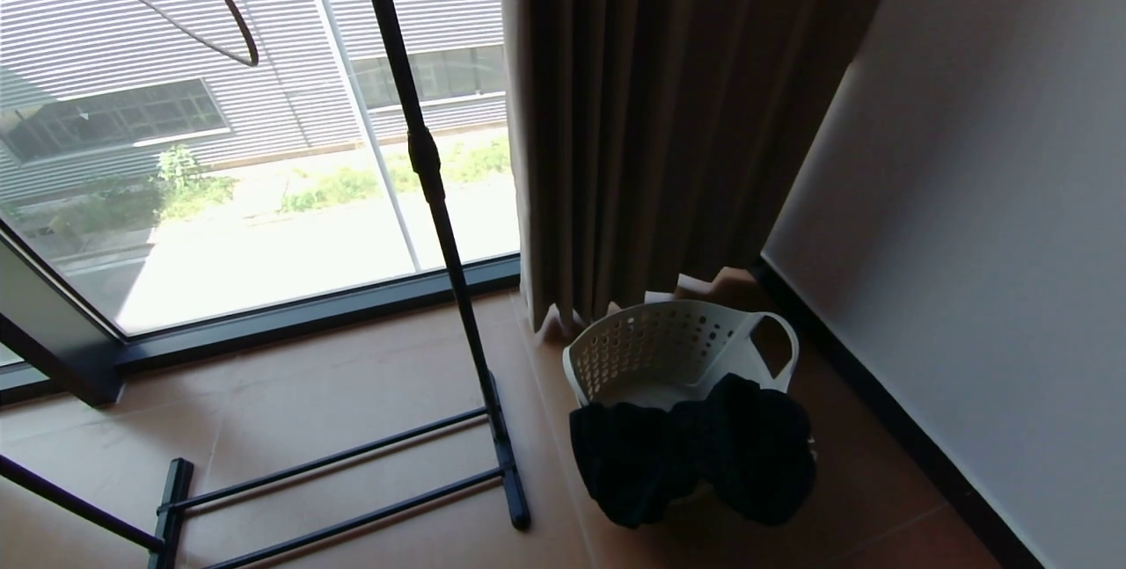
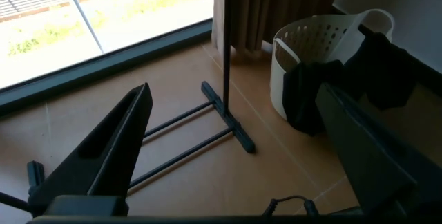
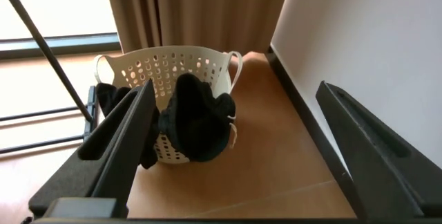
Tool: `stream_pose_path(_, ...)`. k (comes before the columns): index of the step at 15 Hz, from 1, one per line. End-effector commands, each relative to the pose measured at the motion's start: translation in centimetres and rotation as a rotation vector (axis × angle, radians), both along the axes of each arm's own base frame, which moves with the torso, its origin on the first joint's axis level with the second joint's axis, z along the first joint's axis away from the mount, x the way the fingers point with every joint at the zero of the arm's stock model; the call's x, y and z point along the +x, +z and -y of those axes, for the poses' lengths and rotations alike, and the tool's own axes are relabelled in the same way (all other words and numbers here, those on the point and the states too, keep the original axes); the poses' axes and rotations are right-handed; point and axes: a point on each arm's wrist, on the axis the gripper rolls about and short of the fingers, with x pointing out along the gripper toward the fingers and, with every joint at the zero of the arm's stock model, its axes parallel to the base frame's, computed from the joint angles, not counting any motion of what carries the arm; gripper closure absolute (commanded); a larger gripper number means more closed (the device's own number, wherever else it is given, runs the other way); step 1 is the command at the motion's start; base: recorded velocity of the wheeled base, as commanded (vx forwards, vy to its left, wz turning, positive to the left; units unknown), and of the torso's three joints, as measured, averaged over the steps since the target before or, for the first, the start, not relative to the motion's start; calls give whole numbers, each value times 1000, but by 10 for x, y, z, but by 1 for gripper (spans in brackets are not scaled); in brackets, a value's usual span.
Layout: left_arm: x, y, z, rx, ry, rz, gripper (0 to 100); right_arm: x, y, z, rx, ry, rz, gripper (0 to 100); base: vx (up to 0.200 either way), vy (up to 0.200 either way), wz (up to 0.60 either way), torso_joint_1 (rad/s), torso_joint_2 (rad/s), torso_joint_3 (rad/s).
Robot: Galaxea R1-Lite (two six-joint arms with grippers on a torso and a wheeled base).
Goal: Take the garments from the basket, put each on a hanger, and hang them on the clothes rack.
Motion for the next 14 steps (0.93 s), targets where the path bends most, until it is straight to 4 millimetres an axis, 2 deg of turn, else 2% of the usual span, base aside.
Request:
stream_pose_path(1,0,0,0,0,0,-2,0,0,0,0,0,1,1,0,0,0,0,-2,71,-154)
stream_pose_path(14,0,0,0,6,1,-1,0,0,0,0,24,-5,2,0,0,0,0,2,8,-191)
